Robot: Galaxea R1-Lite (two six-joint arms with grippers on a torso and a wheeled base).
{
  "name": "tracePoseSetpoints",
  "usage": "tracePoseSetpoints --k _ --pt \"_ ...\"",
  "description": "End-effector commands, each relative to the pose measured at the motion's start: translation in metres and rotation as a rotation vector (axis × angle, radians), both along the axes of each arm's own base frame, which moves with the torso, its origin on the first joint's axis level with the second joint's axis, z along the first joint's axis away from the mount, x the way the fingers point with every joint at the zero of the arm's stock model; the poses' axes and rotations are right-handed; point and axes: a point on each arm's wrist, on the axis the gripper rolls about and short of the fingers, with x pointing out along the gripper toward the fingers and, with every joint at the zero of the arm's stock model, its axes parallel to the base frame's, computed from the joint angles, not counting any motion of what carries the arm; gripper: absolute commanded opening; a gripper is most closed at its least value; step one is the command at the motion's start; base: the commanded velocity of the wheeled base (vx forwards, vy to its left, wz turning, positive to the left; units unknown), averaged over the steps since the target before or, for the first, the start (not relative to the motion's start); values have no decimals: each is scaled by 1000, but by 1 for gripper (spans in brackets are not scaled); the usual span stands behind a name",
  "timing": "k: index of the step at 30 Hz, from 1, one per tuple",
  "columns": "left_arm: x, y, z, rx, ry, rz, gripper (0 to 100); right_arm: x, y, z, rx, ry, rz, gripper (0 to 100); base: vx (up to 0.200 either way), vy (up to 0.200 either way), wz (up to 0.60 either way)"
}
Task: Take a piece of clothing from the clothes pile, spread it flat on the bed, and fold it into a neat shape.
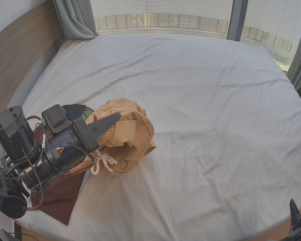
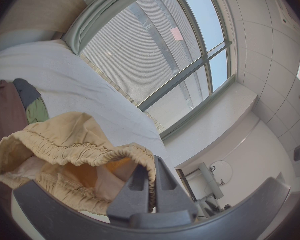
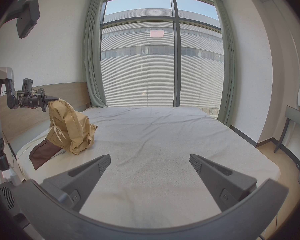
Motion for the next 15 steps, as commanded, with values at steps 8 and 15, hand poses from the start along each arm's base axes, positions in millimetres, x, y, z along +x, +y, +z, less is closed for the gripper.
tracePoseSetpoints --k 8,15 --pt "-13 -26 7 -77 42 -121 0 0 0 -5 0 1 0 100 0 0 0" --pt "-22 -43 4 -51 77 -194 0 0 0 -5 0 1 0 100 0 0 0"
